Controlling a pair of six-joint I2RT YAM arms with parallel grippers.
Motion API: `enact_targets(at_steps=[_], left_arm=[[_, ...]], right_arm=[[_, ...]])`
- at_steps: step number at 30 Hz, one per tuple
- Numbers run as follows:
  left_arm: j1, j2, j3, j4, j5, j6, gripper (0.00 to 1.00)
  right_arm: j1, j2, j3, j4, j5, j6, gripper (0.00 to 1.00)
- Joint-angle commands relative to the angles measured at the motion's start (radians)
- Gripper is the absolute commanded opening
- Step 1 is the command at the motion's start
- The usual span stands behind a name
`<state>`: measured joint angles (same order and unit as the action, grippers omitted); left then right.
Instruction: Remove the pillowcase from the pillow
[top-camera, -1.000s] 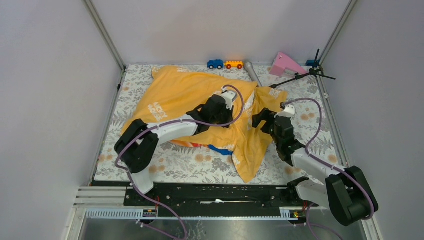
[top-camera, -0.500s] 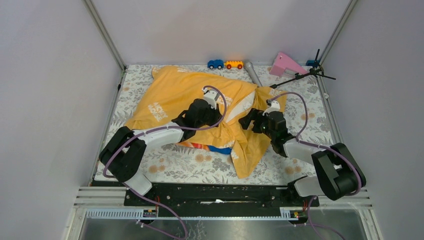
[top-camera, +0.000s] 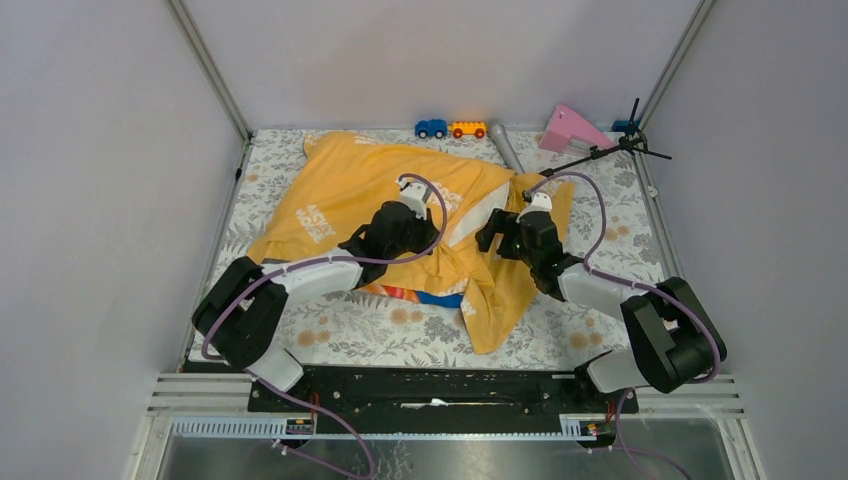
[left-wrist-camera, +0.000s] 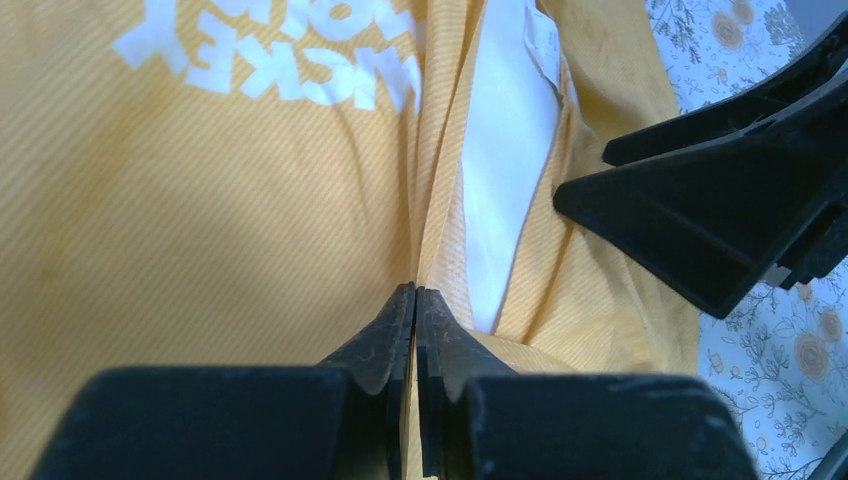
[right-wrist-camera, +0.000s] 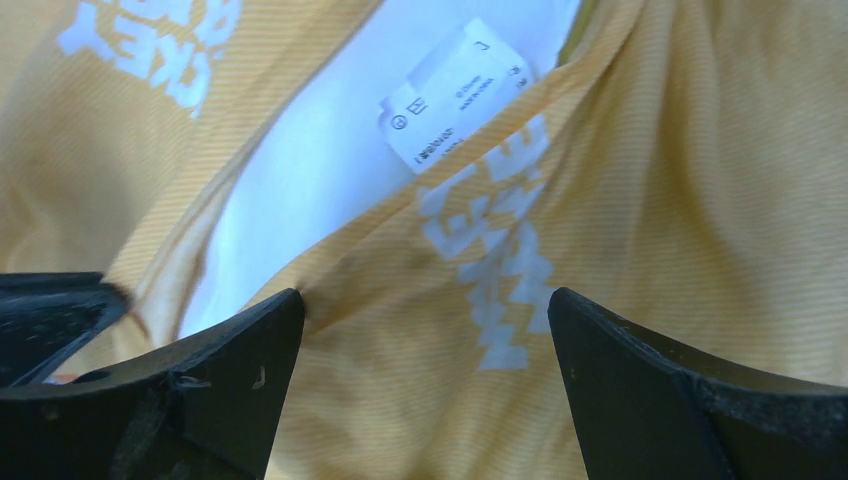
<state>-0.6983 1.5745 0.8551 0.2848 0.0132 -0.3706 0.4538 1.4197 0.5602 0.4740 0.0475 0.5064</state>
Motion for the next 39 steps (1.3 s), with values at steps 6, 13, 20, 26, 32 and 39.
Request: enact_targets(at_steps=[6,13,20,26,32,39], left_arm=[[0.023,-0.145,-0.091,0.077,-0.201,-0.054,0.00],[0.033,-0.180,-0.129,0.119,-0.183,-0.069,0.00],[0.033,-0.199,-0.144,0.142,-0.152,-0.044,0.00],[0.033,-0.217,-0.177,0.188,-0.153,-0.044,0.00],[0.033,-0.222,-0.183,0.191,-0.165,-0.058,0.00],[0.033,-0.226,-0.185,0.192,-0.156,-0.058,0.00]], right_arm=[[0.005,-0.171,-0.105,-0.203,0.166,0.075,0.99],[0.006,-0.407,-0.155,-0.330,0.278,0.122,0.99],[0.005,-0.420,0.079,-0.419,0.261,0.091,0.99],[0.003,-0.293,0.325,-0.599,0.271,0.062,0.99],[-0.020,-0.278,0.239,-0.509,0.149,0.045,0.99],[-0.017,-0.106,0.357,-0.640,0.231,0.191,1.00]])
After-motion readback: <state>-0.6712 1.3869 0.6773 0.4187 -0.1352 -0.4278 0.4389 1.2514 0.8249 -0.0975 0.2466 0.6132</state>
